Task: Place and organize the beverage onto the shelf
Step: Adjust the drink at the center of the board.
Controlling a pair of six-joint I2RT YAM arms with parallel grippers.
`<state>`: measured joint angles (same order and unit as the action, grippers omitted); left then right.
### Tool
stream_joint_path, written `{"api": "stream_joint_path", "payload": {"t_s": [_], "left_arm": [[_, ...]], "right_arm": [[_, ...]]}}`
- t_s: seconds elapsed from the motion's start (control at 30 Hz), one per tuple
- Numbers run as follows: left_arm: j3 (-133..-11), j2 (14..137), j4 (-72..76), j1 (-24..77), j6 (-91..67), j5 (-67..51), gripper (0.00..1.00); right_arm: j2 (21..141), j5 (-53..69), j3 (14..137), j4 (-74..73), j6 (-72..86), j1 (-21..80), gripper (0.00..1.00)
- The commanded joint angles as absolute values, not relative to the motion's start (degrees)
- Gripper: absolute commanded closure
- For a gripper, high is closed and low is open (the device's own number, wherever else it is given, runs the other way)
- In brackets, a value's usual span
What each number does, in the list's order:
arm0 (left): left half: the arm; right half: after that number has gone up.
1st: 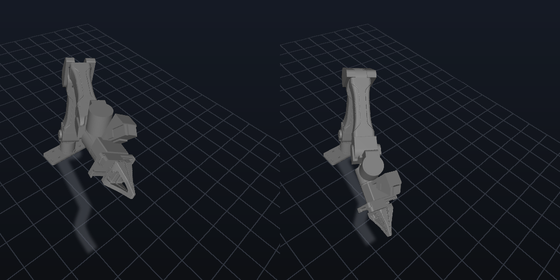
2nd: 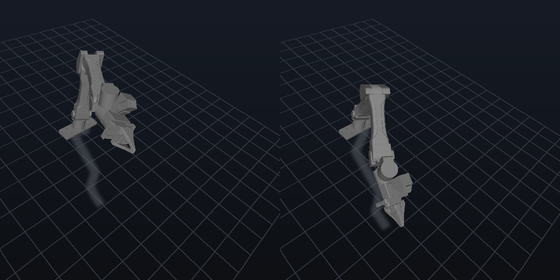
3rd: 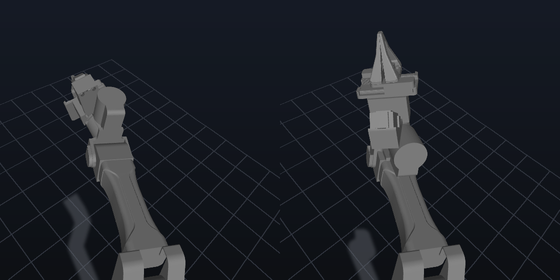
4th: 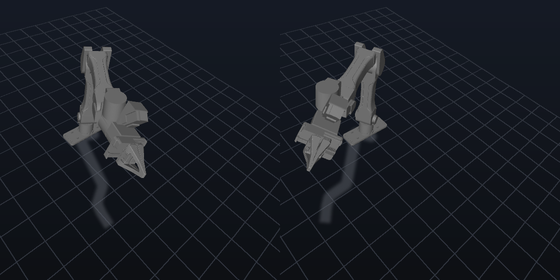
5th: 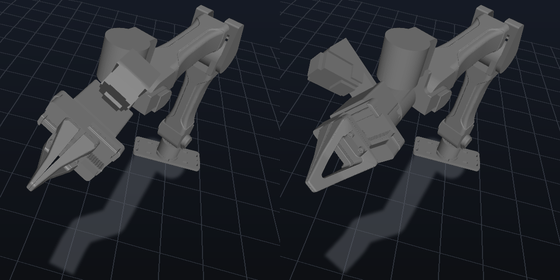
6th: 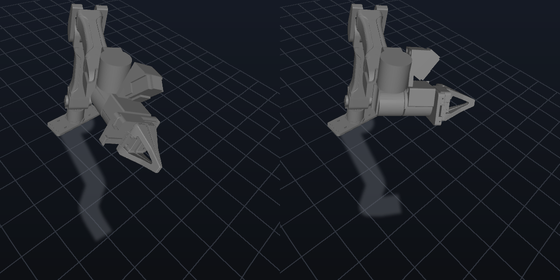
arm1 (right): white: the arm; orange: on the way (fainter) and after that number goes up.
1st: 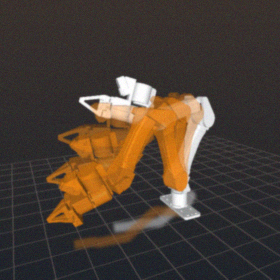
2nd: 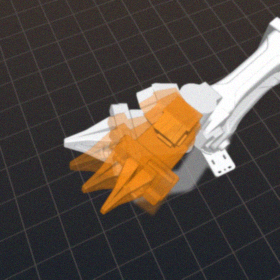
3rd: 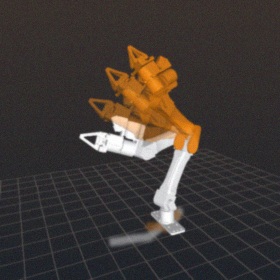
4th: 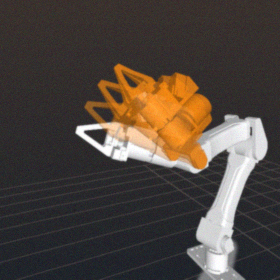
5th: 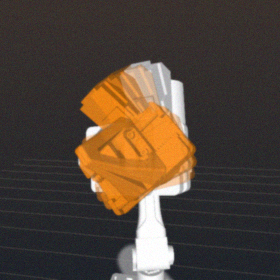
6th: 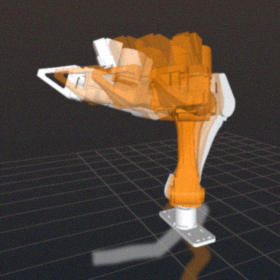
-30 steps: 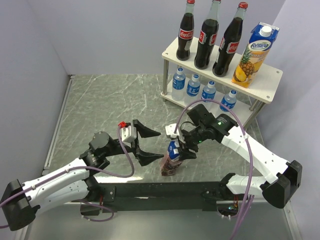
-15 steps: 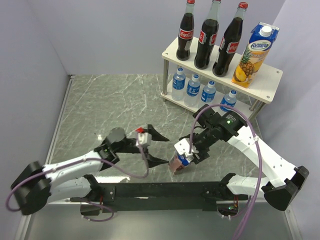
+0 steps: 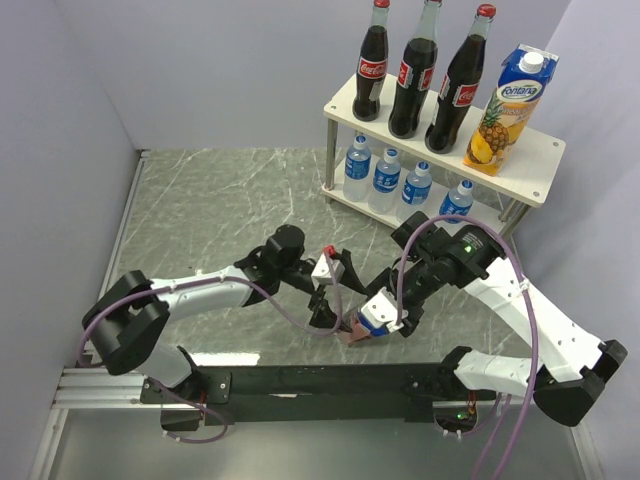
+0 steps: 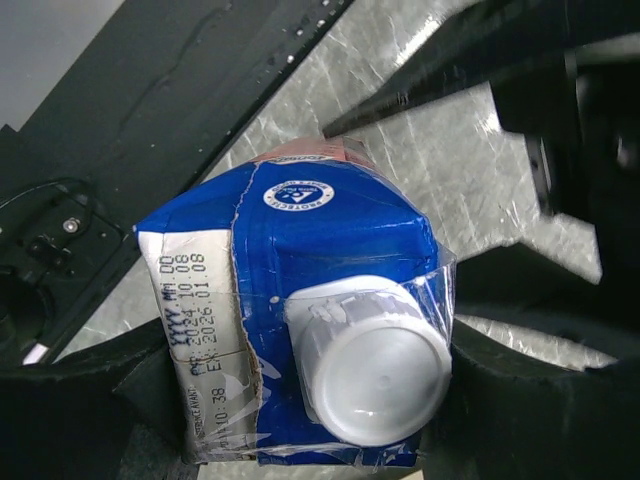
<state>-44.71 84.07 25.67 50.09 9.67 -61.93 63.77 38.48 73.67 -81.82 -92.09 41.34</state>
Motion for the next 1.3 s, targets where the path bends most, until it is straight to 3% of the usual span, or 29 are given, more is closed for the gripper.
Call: {"api": "stream_joint_path", "payload": {"t_s": [0.0,0.2,0.53,0.7,1.03,1.17,1.2,1.23,1.27], "left_arm": [[-51.2,87.0,19.1,50.8,13.6,-69.0,0.01],[-58.1,93.0,7.7,52.9,20.6,-70.1,0.00],[-56.2,95.4,16.3,54.5,14.7,-77.3,0.01],[-59.6,96.1,11.4,55.4,17.2,-79.1,0.02],[-72.4,103.5,-23.8,57.6,41.9,-83.0,0.25],[-83.9,109.6,-53.8,57.4,67.1,-85.8,0.47],[-86.3,111.4,-72.1,57.1,83.2,-87.1,0.51],[-89.4,115.5,-78.6,56.4,94.5,-88.7,0.60],[-89.6,116.4,-78.4,55.8,93.4,-91.5,0.65]], "right_arm": [[61.0,45.6,80.2,-82.9,-95.1,42.0,1.00],[62.3,46.2,81.8,-82.9,-95.4,42.3,1.00],[62.8,44.3,83.8,-82.7,-95.9,42.4,1.00],[62.9,44.7,85.0,-82.7,-96.0,42.4,1.00],[62.8,44.0,85.3,-80.7,-94.8,42.5,1.00],[61.2,41.9,82.2,-76.7,-91.9,42.4,0.93],[60.7,41.5,81.7,-75.0,-90.5,42.4,0.88],[60.4,41.3,80.6,-74.1,-89.7,42.4,0.86],[59.6,41.2,80.2,-73.3,-89.1,42.4,0.84]]}}
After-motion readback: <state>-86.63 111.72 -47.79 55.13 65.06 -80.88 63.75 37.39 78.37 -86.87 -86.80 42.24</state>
